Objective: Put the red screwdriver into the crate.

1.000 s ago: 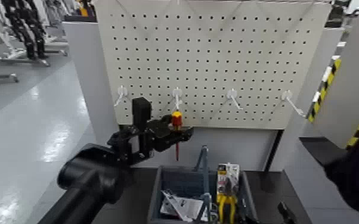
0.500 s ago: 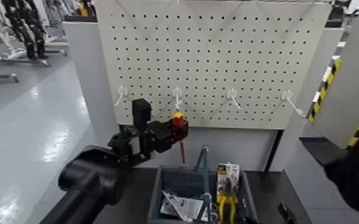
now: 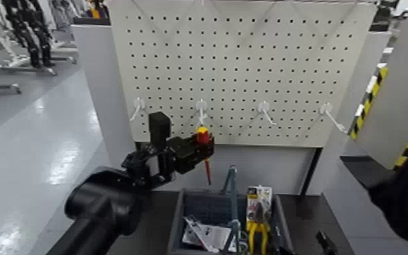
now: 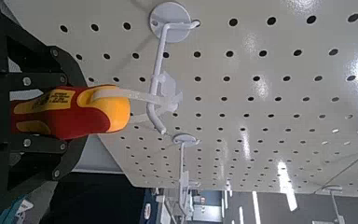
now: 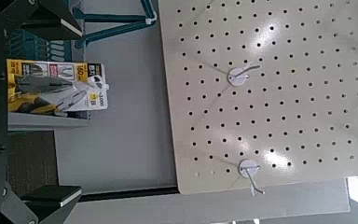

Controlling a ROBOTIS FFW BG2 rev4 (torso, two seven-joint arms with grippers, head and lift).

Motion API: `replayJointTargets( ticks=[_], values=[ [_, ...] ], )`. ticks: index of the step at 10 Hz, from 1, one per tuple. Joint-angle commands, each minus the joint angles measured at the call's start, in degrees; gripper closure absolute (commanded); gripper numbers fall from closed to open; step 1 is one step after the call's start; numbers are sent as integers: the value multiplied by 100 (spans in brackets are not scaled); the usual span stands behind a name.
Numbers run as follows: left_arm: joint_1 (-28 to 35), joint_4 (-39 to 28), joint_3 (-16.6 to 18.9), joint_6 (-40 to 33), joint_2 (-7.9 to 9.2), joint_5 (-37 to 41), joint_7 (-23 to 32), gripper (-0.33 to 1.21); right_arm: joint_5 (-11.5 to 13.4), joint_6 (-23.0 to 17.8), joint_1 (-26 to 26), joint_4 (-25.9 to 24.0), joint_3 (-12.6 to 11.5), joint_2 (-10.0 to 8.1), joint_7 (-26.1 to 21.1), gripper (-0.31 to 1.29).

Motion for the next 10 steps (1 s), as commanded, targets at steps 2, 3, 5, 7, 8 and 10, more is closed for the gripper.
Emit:
replayJointTargets(
  ticks=[2,3,5,7,8,10],
  values=[
    [423,-972,157,296,121,-20,138,113,4,3,5,-4,-10,2,0,13],
    [582,-1306,218,463,157,-20,182,113,4,3,13,-4,-10,2,0,13],
    [845,-1772,288,744,183,-3,252,113,4,12,13,-4,-10,2,0,13],
    [1118,-2220,403,1078,201,94,287,113,4,21,13,-13,-10,-7,0,13],
    [1258,-2422,508,1280,201,155,296,113,4,12,13,-4,-10,2,0,13],
    [1496,-2633,684,1588,201,384,322,113,4,12,13,-13,-19,2,0,13]
  ],
)
